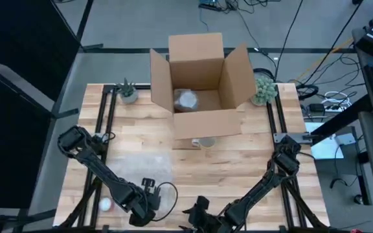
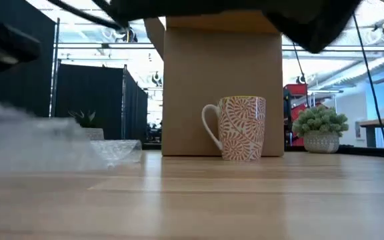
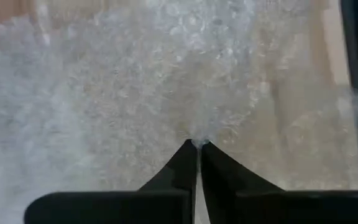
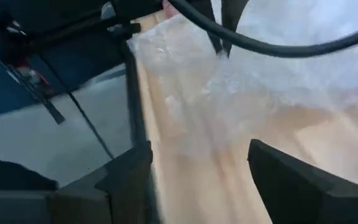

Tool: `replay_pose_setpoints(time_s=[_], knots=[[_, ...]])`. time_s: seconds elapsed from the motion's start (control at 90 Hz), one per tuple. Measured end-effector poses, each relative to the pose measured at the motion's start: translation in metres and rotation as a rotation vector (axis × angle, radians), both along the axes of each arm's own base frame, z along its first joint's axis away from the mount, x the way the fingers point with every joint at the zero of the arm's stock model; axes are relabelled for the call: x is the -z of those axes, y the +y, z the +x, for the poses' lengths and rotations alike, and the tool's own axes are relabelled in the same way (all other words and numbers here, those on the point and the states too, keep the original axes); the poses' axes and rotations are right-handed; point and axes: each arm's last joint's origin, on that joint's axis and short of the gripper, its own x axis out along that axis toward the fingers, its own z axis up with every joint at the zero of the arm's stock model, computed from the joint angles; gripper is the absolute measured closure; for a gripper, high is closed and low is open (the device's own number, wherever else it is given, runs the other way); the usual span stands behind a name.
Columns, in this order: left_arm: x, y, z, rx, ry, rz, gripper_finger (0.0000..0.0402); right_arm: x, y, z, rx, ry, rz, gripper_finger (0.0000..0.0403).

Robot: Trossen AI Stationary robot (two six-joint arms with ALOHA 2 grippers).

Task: Wrap mug
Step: Wrap the orange mug with the transparent bubble wrap

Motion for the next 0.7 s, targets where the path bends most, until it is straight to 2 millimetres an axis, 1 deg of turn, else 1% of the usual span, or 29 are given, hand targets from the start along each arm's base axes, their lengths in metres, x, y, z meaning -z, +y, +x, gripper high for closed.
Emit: replay_pose_setpoints(time_s=[0.167,0.3,0.389,0.478,0.556,0.7], knots=[[-0.001,0.007,0.006,-0.026,-0.008,0.006,0.0400,-0.001,-0.017,0.014,0.002,0.004,-0.067,0.0151],[-0.001,0.013,0.011,-0.051,-0.011,0.007,0.0400,0.000,-0.030,0.025,-0.024,0.031,-0.031,0.0154],[-0.001,0.017,0.015,-0.078,-0.018,0.011,0.0401,0.001,-0.038,0.031,-0.050,0.063,-0.008,0.0171],[-0.001,0.021,0.019,-0.109,-0.025,0.008,0.0401,0.004,-0.045,0.034,-0.070,0.113,0.000,0.0211],[-0.002,0.022,0.022,-0.119,-0.037,-0.002,0.0401,0.005,-0.051,0.036,-0.075,0.131,-0.002,0.0264],[-0.002,0.025,0.027,-0.139,-0.057,-0.020,0.0401,0.007,-0.066,0.044,-0.049,0.154,-0.027,0.0373]])
